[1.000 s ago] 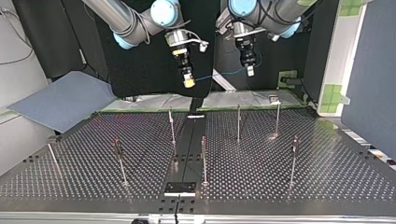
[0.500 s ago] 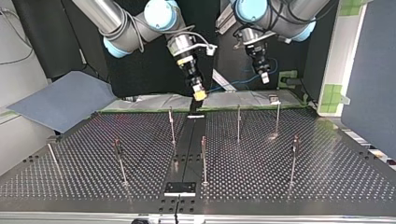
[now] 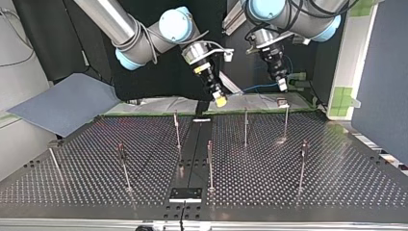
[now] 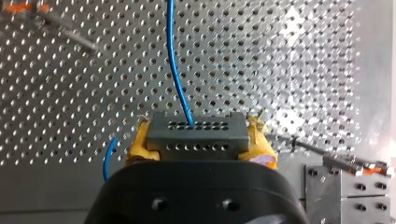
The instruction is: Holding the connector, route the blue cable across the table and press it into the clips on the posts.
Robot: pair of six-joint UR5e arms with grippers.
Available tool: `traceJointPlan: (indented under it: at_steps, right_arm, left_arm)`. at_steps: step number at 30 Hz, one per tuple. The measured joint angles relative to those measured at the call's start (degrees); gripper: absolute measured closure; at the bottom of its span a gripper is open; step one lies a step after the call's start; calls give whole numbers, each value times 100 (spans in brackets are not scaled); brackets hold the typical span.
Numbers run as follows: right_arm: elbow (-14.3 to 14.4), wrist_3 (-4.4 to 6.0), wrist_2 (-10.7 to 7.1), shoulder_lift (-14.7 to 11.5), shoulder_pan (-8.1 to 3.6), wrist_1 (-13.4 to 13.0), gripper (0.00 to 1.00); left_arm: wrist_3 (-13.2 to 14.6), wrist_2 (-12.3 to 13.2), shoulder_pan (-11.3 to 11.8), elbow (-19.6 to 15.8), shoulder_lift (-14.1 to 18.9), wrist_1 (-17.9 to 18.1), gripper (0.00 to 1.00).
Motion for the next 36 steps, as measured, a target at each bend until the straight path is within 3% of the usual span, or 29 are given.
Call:
traceJointPlan:
  at_steps: [4,10,17,23,29,36]
  right_arm:
    - [-183,46,-60,2,23,184,100]
    - [-499,74,-87,4,54,498,100]
    - [-889,244,-126,18,43,888,100]
    - [-1221,354,-191,34,35,1219,100]
    - [-1541,453,-301,74,58,1540,100]
    - [-1905,476,-326,151,55,1904,100]
  left_arm:
    - [15,14,113,117,194,-184,100]
    - [12,259,397,274,502,-278,100]
    - [3,590,731,512,785,-341,100]
    - [-1,876,954,705,631,-400,100]
    - [-62,1134,1017,792,523,-360,100]
    - [-133,1199,1105,871,382,-343,100]
